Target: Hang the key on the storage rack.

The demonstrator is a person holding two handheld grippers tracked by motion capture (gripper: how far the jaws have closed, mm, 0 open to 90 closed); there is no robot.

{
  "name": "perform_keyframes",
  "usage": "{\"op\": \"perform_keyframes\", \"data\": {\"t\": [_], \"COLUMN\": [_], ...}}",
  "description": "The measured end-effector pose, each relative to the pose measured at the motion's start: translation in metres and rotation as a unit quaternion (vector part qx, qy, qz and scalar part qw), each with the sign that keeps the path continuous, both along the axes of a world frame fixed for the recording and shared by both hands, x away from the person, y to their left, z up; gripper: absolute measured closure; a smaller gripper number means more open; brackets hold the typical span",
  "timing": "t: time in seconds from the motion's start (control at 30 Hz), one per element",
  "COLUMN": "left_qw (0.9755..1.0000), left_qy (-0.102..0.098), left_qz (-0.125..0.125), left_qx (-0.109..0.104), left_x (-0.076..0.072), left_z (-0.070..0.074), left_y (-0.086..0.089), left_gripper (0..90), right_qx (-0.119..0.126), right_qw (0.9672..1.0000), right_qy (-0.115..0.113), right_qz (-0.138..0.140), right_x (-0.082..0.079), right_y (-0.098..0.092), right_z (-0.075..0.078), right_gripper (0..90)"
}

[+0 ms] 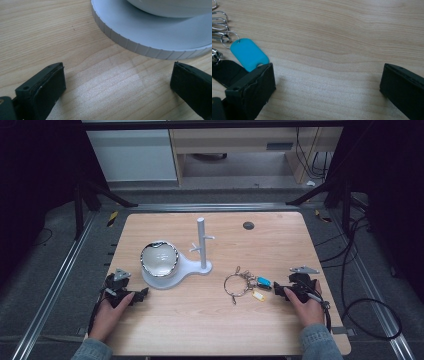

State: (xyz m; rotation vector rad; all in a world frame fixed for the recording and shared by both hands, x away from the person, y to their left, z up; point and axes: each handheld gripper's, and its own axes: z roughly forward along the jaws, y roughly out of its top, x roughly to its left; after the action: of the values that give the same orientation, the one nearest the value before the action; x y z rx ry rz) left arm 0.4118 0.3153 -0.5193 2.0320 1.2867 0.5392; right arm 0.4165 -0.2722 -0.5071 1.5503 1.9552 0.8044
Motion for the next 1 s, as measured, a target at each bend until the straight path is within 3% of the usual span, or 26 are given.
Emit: {"op": "perform_keyframes", "data": {"t": [0.3, 0.7, 0.8, 0.87, 1.0], "left_qw": [1.0000, 1.0000, 1.0000, 1.0000, 1.0000], "left_qy": [0.000, 0.000, 0.000, 0.000, 0.000], "left_qz": [0.000, 0.000, 0.000, 0.000, 0.000], "left_qx": [0.000, -0.001, -0.001, -0.001, -0.001], "left_x": [0.000, 0.000, 0.000, 0.000, 0.001], "left_z": [0.000, 0.000, 0.000, 0.000, 0.000], "left_y": [0.000, 0.000, 0.000, 0.000, 0.000], "left_gripper": [0.0, 0.0, 0.0, 0.0, 0.0], "right_qx": [0.000, 0.002, -0.001, -0.003, -0.004], "right_qw": [1.0000, 0.9986, 0.9986, 0.9984, 0.9983], "right_qy": [0.000, 0.006, 0.012, 0.010, 0.010], "right_qz": [0.003, 0.052, 0.052, 0.055, 0.057], "right_x": [0.001, -0.001, -0.002, -0.003, -0.004], "right_y": [-0.001, -0.010, -0.010, -0.011, -0.011], "right_z": [0.000, 0.001, 0.003, 0.005, 0.009], "right_gripper": [0.3, 0.8, 4.5, 13.2, 15.6]}}
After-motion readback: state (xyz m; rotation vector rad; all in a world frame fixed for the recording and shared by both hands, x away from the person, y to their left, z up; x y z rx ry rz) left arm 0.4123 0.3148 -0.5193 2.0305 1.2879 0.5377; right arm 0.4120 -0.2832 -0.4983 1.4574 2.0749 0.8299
